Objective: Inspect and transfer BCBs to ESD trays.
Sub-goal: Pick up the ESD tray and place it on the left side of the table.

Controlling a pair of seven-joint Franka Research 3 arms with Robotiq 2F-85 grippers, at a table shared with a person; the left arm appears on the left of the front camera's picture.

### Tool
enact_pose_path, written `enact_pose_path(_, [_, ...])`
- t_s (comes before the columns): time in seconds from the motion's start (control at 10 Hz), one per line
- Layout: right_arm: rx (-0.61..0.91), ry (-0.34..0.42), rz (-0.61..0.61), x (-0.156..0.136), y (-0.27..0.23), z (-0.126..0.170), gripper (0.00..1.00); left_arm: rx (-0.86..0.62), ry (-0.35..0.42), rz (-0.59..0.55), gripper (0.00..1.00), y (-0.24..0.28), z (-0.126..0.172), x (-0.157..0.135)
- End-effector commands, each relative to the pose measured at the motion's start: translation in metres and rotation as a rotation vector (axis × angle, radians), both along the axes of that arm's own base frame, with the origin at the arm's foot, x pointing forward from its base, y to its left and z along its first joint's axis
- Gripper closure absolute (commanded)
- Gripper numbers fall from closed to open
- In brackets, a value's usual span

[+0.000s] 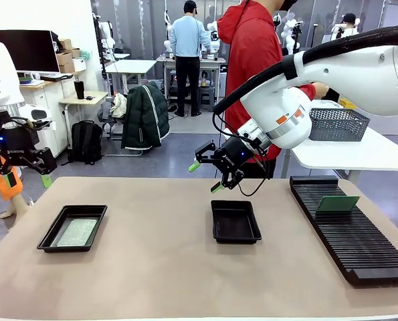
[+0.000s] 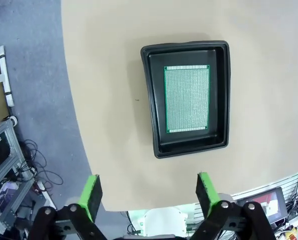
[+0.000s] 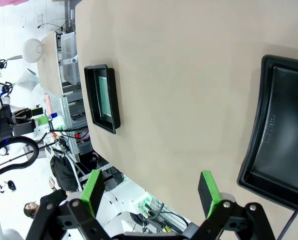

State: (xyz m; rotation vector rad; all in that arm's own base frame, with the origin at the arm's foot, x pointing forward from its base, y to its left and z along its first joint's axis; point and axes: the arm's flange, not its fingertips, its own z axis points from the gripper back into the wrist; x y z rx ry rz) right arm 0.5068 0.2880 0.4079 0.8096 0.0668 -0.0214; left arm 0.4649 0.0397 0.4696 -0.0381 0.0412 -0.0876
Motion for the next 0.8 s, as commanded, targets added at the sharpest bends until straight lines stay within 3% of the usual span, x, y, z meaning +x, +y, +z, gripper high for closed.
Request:
enact_pose_path(0.0, [-0.019, -0.004, -0.011, 0.0013, 0.0027, 0.0001, 0.0, 0.024, 0.047, 0.034, 0.0, -0.0016, 0.0065, 0.0041])
enact_pose_path(0.1, [-0.019, -0.004, -0.011, 0.0013, 0.0027, 0.0001, 0.0, 0.0, 0.0, 0.0, 0.0, 0.0, 0.0, 0.0])
enact_pose_path(0.7, [-0.019, -0.004, -0.011, 0.0013, 0.0027, 0.0001, 0.0, 0.0, 0.0, 0.0, 0.0, 0.0, 0.0, 0.0])
